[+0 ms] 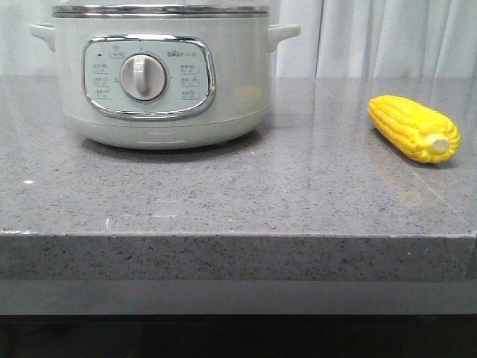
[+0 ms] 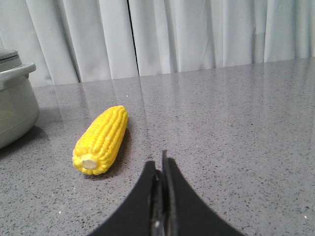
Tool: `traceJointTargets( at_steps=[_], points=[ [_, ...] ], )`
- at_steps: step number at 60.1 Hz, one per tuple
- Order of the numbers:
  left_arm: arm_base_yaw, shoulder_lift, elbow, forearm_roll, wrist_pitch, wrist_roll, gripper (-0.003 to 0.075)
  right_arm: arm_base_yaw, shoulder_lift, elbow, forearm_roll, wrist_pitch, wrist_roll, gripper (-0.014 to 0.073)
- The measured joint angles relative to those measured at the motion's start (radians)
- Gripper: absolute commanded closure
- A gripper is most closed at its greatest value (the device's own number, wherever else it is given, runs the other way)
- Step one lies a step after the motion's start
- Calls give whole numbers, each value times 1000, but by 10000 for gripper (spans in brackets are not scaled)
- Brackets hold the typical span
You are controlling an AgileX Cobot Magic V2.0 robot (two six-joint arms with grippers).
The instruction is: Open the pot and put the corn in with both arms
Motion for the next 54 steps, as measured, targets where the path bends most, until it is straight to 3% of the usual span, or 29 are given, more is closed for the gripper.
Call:
traceJointTargets(
  at_steps=[54],
  points=[
    [0, 0, 0, 0, -22, 0, 741, 0, 0, 0, 0, -16, 0, 659]
  ],
)
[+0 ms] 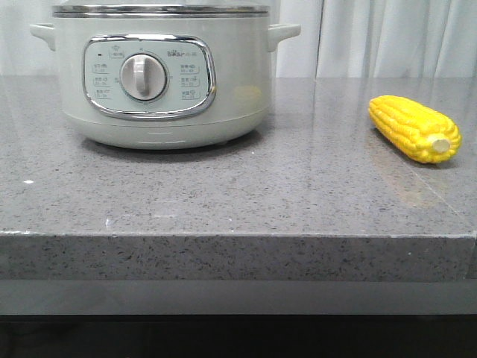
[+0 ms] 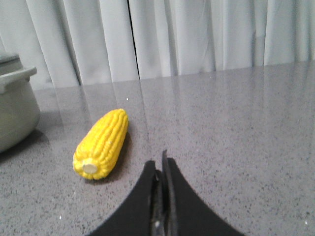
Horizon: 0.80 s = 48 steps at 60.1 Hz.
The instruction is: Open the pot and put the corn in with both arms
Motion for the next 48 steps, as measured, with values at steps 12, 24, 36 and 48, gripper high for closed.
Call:
traceJointTargets(
  at_steps=[12, 24, 36, 48],
  points=[
    [0, 0, -66, -70, 33, -3, 741, 0, 0, -71, 0, 77, 0, 659],
    [0, 12, -297, -79, 183, -6, 741, 0, 0, -287, 0, 243, -27, 659],
    [0, 164, -554, -79, 369, -6, 741, 0, 94, -520, 0, 406, -85, 659],
    [0, 386, -770, -76, 495, -6, 741, 0, 283, -693, 0, 539, -91, 659]
  ],
)
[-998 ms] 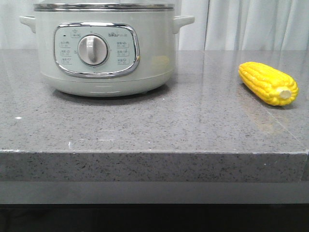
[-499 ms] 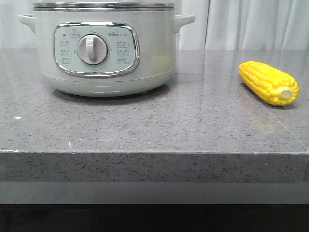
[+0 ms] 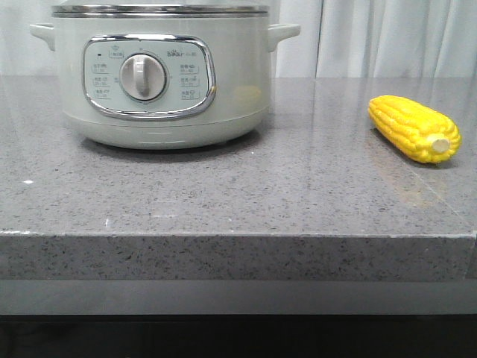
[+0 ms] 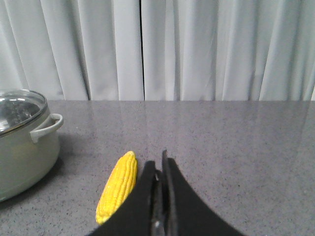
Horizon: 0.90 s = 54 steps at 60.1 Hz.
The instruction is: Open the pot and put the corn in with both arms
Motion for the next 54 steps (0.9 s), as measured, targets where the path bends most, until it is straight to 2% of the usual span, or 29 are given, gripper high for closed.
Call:
traceJointTargets(
  at_steps=[14, 29, 34, 36, 40, 45, 48, 52, 54],
  points=[
    [0, 161, -44, 0, 4, 0, 741, 0, 156, -38, 0, 97, -6, 659],
    [0, 275, -44, 15, 4, 0, 740, 0, 234, -38, 0, 110, -6, 659],
    [0, 303, -44, 48, 4, 0, 731, 0, 245, -38, 0, 112, -6, 624],
    [0, 312, -44, 62, 4, 0, 706, 0, 249, -38, 0, 112, -6, 580],
    [0, 327, -44, 82, 4, 0, 605, 0, 251, -38, 0, 112, -6, 436],
    [0, 337, -44, 96, 0, 0, 395, 0, 251, -38, 0, 112, -6, 209],
    [0, 342, -44, 98, -10, 0, 278, 0, 251, -38, 0, 113, -6, 111],
    [0, 352, -44, 100, -29, 0, 164, 0, 251, -38, 0, 113, -8, 34],
    [0, 357, -44, 100, -40, 0, 142, 0, 251, -38, 0, 113, -8, 14]
  ],
)
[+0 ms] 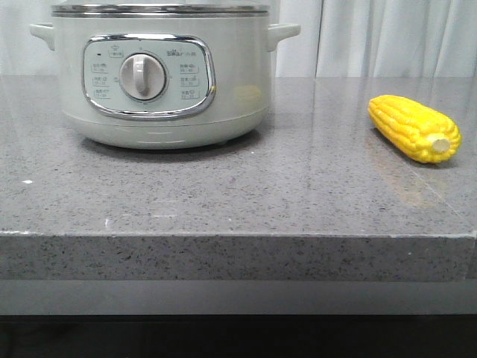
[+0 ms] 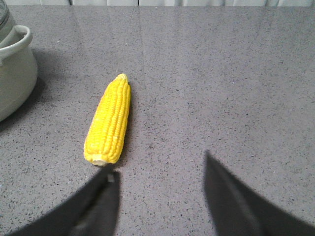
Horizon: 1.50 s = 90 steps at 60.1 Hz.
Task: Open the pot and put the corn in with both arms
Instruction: 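Grasp the glass lid knob with the left gripper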
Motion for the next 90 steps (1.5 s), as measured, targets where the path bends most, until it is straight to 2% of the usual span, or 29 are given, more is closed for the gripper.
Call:
traceJointTargets(
  at_steps=[11, 36, 49, 68, 90],
  points=[
    [-20, 56, -21, -41, -35, 0, 135, 0, 0, 0, 0, 2, 0, 11],
    [-269, 312, -216, -58, -159, 0, 135, 0, 0, 0, 0, 2, -3, 11],
    [-349, 483, -363, -82, -199, 0, 135, 0, 0, 0, 0, 2, -3, 11],
    [-382, 711, -540, -93, -221, 0, 135, 0, 0, 0, 0, 2, -3, 11],
    [-382, 869, -619, -96, -281, 0, 135, 0, 0, 0, 0, 2, -1, 11]
  ],
)
